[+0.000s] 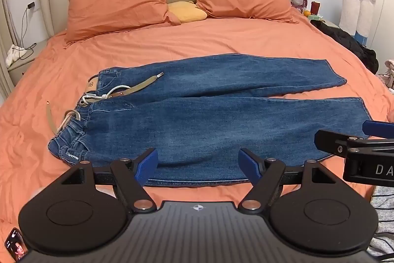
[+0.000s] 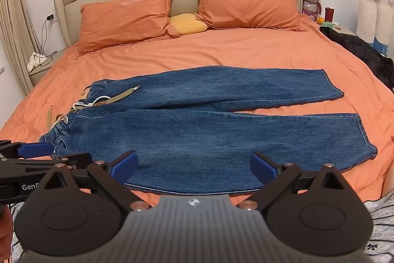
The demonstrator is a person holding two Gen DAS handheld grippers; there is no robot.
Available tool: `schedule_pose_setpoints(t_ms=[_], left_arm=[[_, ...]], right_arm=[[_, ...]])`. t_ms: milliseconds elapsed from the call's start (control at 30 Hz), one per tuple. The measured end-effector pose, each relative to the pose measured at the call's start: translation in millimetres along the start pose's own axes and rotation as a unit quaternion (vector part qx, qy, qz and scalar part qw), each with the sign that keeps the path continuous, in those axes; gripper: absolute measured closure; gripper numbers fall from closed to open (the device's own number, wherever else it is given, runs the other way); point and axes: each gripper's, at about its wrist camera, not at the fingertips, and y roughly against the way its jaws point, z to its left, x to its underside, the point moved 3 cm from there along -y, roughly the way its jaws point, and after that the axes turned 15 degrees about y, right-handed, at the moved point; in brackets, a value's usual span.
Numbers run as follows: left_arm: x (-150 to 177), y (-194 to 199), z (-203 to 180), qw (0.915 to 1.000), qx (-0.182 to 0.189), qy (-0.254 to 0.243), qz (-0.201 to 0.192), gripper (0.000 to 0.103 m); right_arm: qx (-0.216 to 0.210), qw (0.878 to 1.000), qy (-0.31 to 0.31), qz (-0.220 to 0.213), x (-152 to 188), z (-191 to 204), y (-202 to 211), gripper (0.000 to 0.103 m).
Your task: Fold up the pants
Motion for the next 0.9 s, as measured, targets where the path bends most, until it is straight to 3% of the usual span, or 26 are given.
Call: schedule_pose_setpoints(t_ms=[900], left_arm=[[1.3, 3.6, -4.3, 1.0000, 0.006, -0.002, -0.004, 0.016]], right_arm=[[0.006, 1.000, 0.001, -0.008, 0.6, 1.4, 7.7, 0.009]])
